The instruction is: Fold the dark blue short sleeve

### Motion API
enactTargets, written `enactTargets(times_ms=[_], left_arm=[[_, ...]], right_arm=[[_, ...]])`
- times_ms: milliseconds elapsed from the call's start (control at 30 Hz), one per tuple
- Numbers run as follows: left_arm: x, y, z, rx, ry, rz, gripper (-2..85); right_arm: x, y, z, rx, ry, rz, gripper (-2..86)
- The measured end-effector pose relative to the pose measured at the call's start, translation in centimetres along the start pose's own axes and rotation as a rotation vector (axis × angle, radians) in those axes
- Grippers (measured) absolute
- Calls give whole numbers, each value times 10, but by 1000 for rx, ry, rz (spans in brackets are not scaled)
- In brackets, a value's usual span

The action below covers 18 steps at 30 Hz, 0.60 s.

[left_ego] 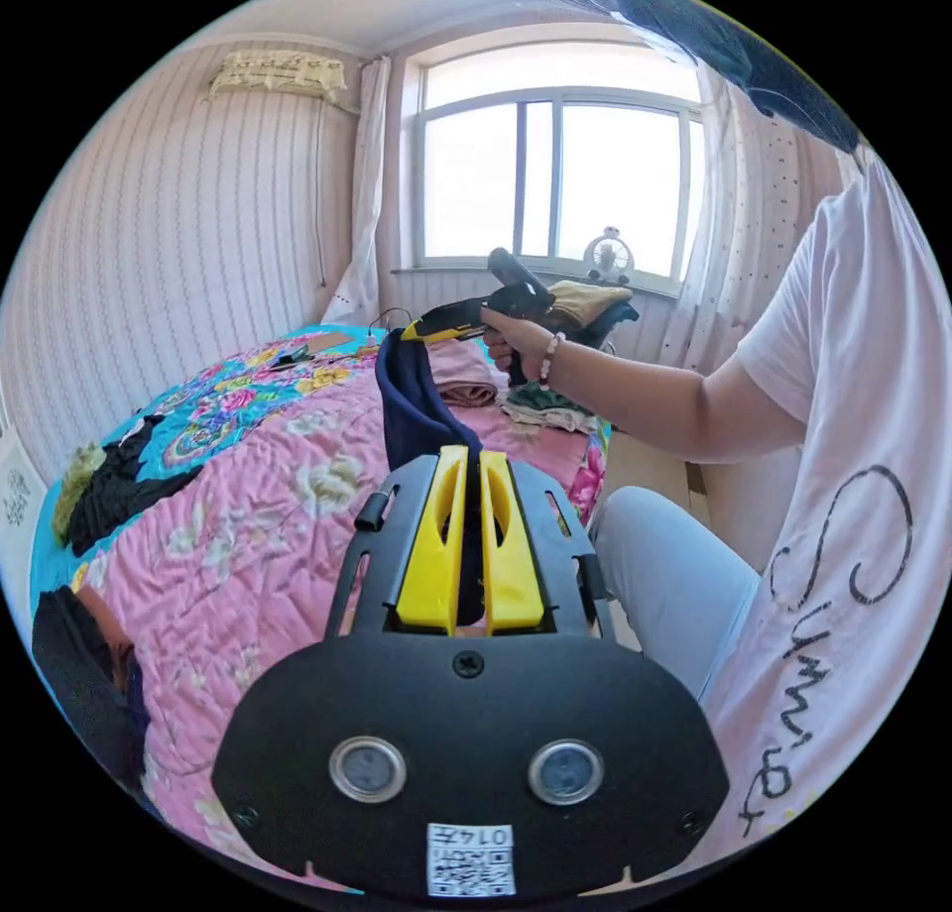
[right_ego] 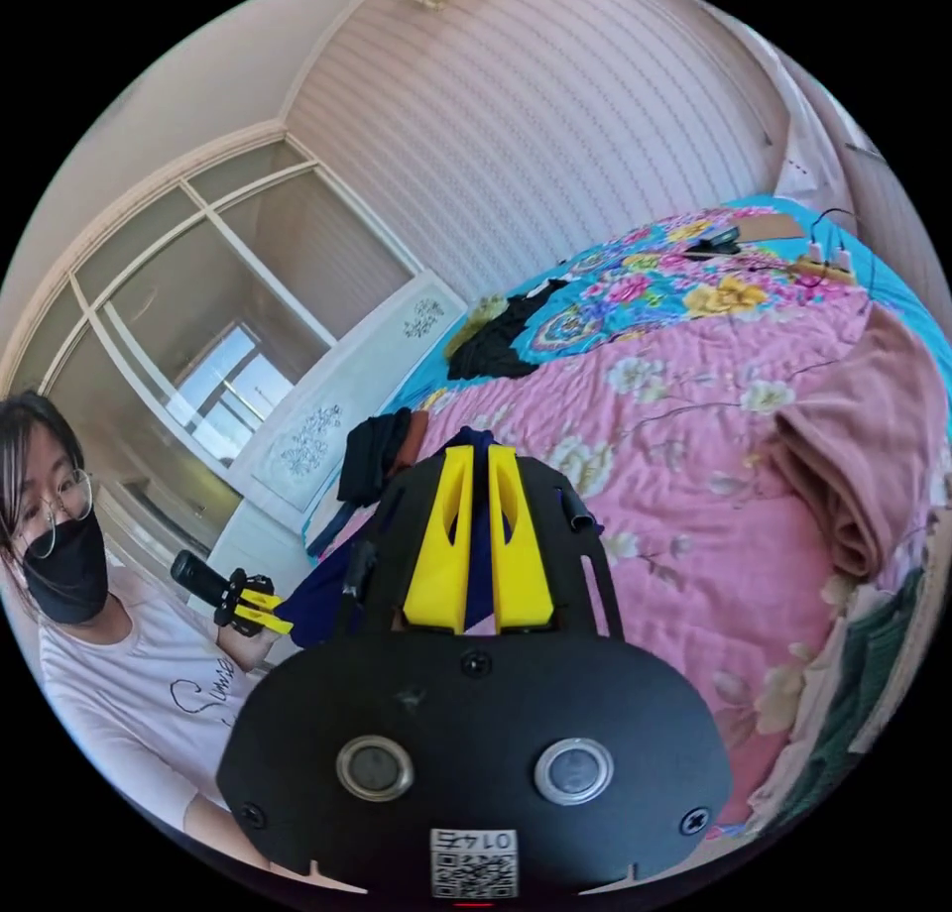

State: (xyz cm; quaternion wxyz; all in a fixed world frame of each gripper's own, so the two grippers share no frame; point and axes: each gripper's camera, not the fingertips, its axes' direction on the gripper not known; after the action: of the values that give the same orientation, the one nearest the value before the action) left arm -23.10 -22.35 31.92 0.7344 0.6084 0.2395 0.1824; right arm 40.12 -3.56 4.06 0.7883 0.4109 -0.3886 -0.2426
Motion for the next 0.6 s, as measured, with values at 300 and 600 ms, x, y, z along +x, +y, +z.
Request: enactTargets(times_ms=[300,600], left_arm=[[-70,-130,177,174,100,-242,29],[-134,-73,231,-155,6,-291,38]], right_arm=[[97,-182,-88,-190,644,85,73],[180,-126,-19,-273,626,183,186]])
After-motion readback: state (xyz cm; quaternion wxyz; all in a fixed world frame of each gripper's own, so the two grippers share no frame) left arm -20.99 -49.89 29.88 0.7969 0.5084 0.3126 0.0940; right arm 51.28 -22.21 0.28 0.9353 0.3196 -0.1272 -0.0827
